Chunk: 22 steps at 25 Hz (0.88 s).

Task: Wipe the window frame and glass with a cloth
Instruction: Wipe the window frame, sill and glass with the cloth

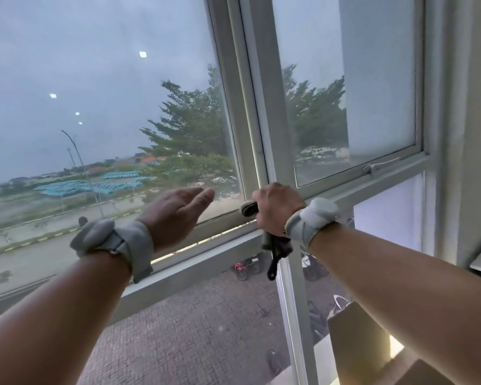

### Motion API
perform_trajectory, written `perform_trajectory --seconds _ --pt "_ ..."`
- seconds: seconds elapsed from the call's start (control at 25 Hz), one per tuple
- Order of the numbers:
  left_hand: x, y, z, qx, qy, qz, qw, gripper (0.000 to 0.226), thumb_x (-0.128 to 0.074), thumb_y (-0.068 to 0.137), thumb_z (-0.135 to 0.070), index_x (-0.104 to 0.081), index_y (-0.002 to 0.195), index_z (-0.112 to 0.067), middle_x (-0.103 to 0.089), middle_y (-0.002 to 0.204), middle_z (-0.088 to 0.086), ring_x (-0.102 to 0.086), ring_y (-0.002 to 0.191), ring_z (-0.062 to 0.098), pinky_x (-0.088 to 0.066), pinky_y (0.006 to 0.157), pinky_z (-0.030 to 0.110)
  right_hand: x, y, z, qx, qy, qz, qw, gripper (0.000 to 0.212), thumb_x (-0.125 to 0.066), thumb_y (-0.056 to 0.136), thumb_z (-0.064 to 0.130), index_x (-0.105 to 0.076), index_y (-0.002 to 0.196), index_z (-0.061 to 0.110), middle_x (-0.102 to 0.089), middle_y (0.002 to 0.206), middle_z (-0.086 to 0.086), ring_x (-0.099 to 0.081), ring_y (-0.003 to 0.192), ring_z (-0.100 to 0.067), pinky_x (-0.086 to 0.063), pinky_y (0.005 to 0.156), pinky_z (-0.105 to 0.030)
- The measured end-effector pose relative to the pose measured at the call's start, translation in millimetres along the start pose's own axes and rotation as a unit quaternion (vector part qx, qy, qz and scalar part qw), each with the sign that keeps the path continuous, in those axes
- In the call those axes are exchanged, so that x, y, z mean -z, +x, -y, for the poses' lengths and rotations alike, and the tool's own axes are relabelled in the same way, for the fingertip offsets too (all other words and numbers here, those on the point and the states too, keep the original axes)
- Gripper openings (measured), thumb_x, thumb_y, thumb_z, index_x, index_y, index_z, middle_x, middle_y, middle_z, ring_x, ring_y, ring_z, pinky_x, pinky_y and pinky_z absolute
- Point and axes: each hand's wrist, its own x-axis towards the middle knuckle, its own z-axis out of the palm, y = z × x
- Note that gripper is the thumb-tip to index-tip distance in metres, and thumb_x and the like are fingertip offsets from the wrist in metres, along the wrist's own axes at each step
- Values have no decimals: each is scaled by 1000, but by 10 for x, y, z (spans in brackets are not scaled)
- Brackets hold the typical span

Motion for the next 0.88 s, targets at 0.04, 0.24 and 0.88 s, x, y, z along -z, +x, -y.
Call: perform_trajectory --seconds 0.04,0.24,0.88 --pt "-53 25 -20 -9 13 11 1000 70 -26 85 -65 -68 105 -12 -70 103 7 -63 97 23 -50 90 40 -39 -7 -58 7 -35 15 999 22 -52 83 18 -64 101 13 -67 99 -11 -65 89 -31 -45 67 -31" --pt "-169 85 39 9 29 22 999 71 -25 85 -62 -66 117 -13 -68 118 5 -61 111 22 -46 99 36 -325 -83 -132 16 -58 60 996 26 -51 86 17 -65 107 11 -67 105 -11 -65 94 -29 -47 70 -31" --pt "591 -829 563 118 -72 -9 990 54 -34 93 -55 -70 102 -16 -70 93 4 -67 86 20 -52 66 24 -507 -386 1950 174 149 9 973 25 -59 79 27 -72 98 18 -70 86 -7 -66 82 -27 -56 73 -33"
